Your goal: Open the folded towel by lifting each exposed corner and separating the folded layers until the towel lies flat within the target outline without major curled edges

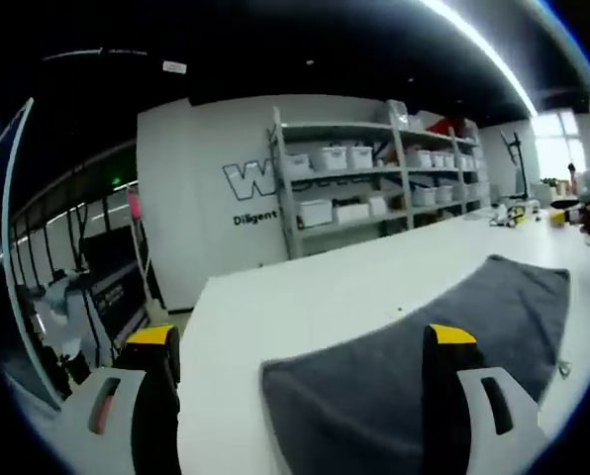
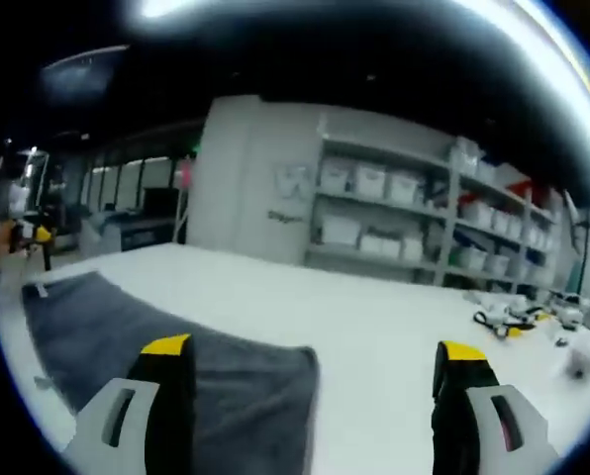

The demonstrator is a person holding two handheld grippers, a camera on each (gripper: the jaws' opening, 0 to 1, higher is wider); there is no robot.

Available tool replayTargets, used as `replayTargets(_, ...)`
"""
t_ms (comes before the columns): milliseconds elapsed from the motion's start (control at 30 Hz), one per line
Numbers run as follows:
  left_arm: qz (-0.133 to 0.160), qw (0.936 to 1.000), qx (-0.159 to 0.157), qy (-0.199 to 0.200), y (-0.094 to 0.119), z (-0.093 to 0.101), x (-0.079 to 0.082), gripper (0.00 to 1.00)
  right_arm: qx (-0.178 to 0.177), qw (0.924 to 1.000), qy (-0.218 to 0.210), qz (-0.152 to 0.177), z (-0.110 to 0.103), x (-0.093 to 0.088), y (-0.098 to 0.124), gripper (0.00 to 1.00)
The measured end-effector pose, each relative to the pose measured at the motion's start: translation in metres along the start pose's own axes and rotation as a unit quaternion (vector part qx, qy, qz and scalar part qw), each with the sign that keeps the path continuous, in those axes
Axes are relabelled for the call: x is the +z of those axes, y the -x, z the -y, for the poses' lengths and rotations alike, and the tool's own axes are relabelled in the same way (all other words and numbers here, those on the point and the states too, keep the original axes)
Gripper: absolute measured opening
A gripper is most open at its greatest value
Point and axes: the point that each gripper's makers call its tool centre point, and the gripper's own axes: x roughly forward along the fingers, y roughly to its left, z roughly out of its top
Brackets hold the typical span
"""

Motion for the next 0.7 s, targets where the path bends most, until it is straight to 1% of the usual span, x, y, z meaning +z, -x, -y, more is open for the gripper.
replayTargets(33,0.001,1.0,0.001,0.0,0.007,0.003,0.001,1.0,0.003,1.0,-0.001,0.0,-0.004,-0.001,0.006,1.0)
replayTargets(67,0.01,0.9999,-0.004,0.002,0.017,0.009,0.003,1.0,0.005,1.0,-0.001,0.001,-0.005,-0.001,0.009,1.0)
replayTargets(100,0.011,0.9999,-0.01,0.003,0.023,0.014,0.003,1.0,0.009,0.9999,-0.003,0.005,-0.009,0.0,0.017,1.0)
replayTargets(200,0.002,0.9997,-0.024,0.007,0.039,0.025,-0.001,1.0,0.009,0.9998,-0.007,0.015,-0.012,0.004,0.035,1.0)
replayTargets(367,0.008,0.9993,-0.036,0.008,0.068,0.041,-0.001,1.0,0.013,0.9996,-0.013,0.023,-0.02,0.004,0.065,1.0)
replayTargets(433,0.011,0.9993,-0.036,0.005,0.077,0.047,-0.004,1.0,0.014,0.9995,-0.012,0.025,-0.026,0.002,0.078,1.0)
replayTargets(467,0.007,0.9993,-0.037,0.004,0.081,0.05,-0.007,1.0,0.015,0.9995,-0.011,0.027,-0.027,0.002,0.081,1.0)
replayTargets(600,-0.002,0.9987,-0.051,0.005,0.098,0.066,-0.017,1.0,0.024,0.9995,-0.004,0.021,-0.04,-0.006,0.099,1.0)
replayTargets(633,-0.002,0.9986,-0.053,0.008,0.104,0.068,-0.018,1.0,0.024,0.9995,-0.003,0.022,-0.043,-0.007,0.104,1.0)
replayTargets(700,0.008,0.9983,-0.056,0.014,0.113,0.072,-0.016,1.0,0.021,0.9994,0.002,0.026,-0.045,-0.008,0.112,1.0)
